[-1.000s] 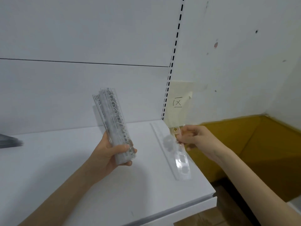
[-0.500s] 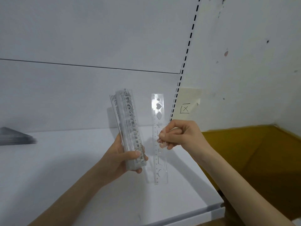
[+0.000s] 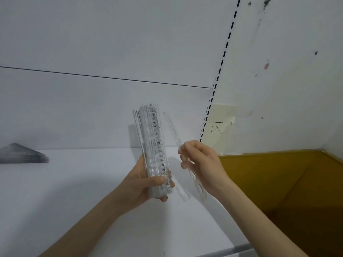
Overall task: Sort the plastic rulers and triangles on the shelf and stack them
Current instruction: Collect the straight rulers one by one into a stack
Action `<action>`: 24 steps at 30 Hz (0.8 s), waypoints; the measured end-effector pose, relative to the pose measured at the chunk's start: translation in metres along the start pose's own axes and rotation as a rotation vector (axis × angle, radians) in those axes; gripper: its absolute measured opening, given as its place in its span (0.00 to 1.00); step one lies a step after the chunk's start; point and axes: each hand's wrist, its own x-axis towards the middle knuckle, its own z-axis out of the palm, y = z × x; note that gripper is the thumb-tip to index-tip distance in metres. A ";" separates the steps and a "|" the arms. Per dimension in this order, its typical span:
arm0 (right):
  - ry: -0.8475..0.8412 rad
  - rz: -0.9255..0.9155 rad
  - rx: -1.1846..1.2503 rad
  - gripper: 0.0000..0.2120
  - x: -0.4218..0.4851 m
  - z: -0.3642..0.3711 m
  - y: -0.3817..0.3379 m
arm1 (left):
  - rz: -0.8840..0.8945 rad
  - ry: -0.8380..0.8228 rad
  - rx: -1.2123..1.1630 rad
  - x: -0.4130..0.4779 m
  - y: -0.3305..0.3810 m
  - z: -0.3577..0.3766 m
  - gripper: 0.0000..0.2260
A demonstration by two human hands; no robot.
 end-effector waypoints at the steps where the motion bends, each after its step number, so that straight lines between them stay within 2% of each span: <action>1: -0.014 -0.009 -0.003 0.03 0.001 0.001 0.000 | -0.001 -0.012 0.000 0.000 0.000 0.000 0.33; 3: -0.001 -0.003 -0.014 0.12 0.004 0.006 0.001 | 0.003 -0.031 0.004 0.000 0.000 -0.001 0.35; 8: 0.109 0.055 0.153 0.05 0.012 0.034 0.008 | 0.013 -0.021 0.015 0.000 0.001 0.002 0.37; 13: 0.140 0.074 0.258 0.07 0.021 0.053 0.020 | 0.035 0.034 0.058 0.001 0.002 0.001 0.34; 15: 0.180 0.028 0.162 0.05 0.025 0.056 0.023 | 0.032 0.051 0.086 0.001 0.003 0.001 0.32; 18: 0.229 -0.008 -0.128 0.08 0.031 0.056 0.028 | 0.038 0.181 0.139 0.004 0.000 0.002 0.32; 20: 0.154 0.044 -0.301 0.17 0.031 0.059 0.029 | 0.054 0.295 0.186 0.005 -0.003 0.004 0.31; 22: 0.058 0.091 -0.433 0.27 0.030 0.065 0.029 | 0.078 0.398 0.341 0.006 -0.007 0.007 0.28; 24: 0.048 0.080 -0.541 0.29 0.032 0.072 0.030 | 0.098 0.467 0.415 0.008 -0.007 0.014 0.25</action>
